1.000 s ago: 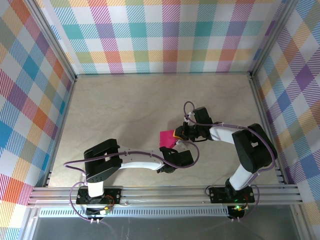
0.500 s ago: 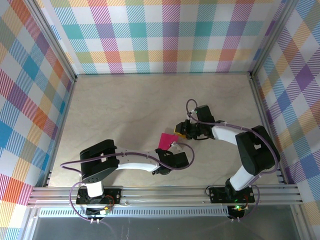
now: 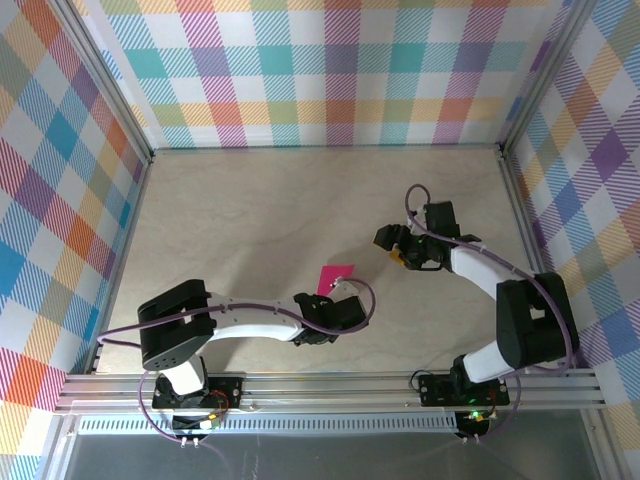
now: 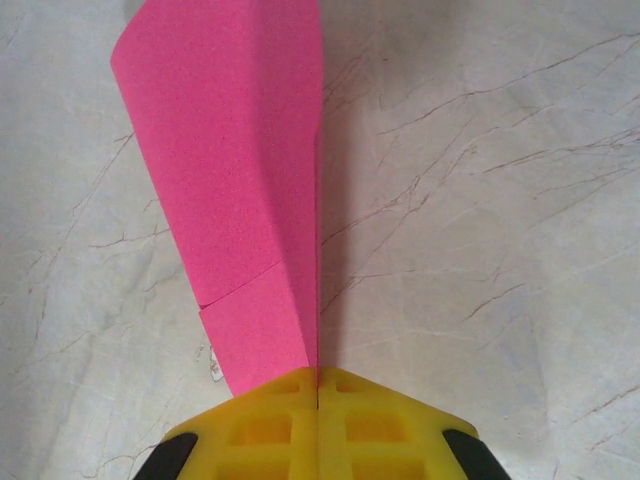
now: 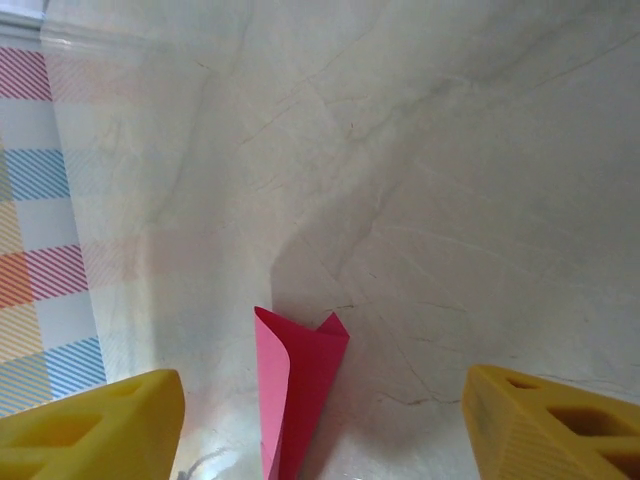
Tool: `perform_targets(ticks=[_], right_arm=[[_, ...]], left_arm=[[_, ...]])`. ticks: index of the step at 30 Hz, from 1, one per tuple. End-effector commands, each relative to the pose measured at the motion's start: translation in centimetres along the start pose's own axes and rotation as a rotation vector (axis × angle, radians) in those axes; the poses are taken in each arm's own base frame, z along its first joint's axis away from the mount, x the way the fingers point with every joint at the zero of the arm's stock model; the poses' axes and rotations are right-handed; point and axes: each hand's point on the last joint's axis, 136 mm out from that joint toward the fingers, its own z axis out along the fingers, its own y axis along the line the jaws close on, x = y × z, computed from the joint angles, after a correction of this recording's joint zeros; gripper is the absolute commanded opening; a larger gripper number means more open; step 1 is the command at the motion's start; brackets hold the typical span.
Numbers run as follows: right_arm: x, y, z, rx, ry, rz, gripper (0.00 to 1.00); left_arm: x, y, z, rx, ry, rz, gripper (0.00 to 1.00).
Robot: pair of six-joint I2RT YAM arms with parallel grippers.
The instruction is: Fold a paper plane with a square sheet of paper (fold left side to right side)
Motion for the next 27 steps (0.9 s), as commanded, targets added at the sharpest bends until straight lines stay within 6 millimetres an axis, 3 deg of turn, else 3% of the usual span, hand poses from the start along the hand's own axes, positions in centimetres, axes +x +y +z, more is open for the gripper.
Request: perform_targets(ticks=[1,12,27], right_arm=[[0.7,-0.8,-1.0,0.032,-0.004,-0.017,0.76],[3.1,-0.1,-0.8,-0.098,0.051,-0.020,0.76],[6.5,1.0,1.3,-0.207,0.138,-0.060,0.75]], left_arm=[[-0.6,0.4,-0.6,0.044,-0.025,-0.064,0.00],[-2.4,0.4,-1.2,0.339,-0.067,-0.322,0.00],[-3.9,1.0,-0.5,0.698,-0.116,-0.715,0.00]])
